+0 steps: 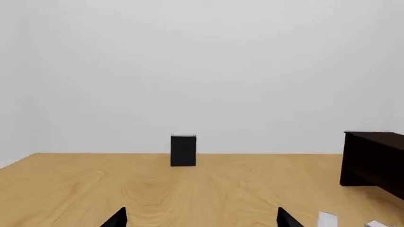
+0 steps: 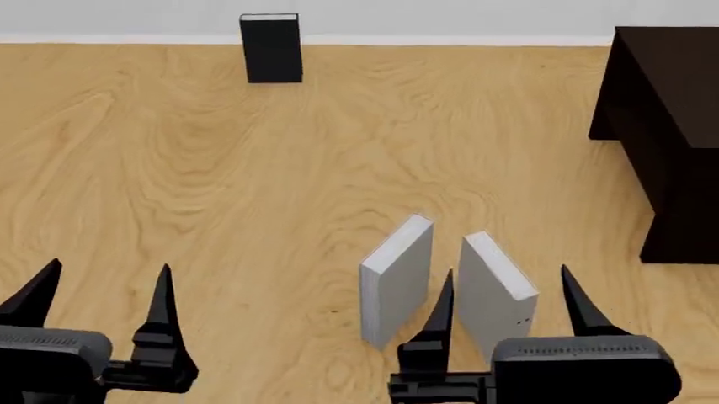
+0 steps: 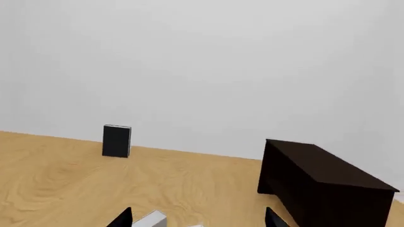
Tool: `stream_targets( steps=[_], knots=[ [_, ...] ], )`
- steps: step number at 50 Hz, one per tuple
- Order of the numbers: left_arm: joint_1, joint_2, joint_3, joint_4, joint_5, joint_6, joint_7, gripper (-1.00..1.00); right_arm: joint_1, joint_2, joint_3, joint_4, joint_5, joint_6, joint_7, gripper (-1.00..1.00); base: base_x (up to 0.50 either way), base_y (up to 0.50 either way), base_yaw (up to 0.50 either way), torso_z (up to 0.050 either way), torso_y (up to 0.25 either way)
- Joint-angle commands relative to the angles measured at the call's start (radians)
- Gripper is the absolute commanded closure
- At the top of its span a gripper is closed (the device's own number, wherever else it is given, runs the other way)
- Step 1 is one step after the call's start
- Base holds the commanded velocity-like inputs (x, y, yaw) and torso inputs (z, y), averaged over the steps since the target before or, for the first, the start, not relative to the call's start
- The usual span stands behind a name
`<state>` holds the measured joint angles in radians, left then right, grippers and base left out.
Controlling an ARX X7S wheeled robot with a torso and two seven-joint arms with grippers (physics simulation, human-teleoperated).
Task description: Pick up the book on the right and place it on the cabinet shelf.
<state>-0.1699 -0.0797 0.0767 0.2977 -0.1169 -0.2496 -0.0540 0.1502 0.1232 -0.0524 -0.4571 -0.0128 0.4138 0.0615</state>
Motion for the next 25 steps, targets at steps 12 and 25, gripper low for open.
stream_targets(
  steps=[12,25],
  knots=[
    [-0.014,-0.044,0.051,0.089,0.005,-0.008,-0.026,-1.0,0.024,0.053,-0.048,-0.174,-0.019,0.156,0.0,-1.0,0.45,-0.24,0.0,0.05,0.0],
    [-0.017,-0.054,0.059,0.096,0.026,0.009,-0.066,-1.0,0.024,0.054,-0.042,-0.168,0.005,0.151,0.004,-1.0,0.5,-0.11,0.0,0.004,0.0]
  ],
)
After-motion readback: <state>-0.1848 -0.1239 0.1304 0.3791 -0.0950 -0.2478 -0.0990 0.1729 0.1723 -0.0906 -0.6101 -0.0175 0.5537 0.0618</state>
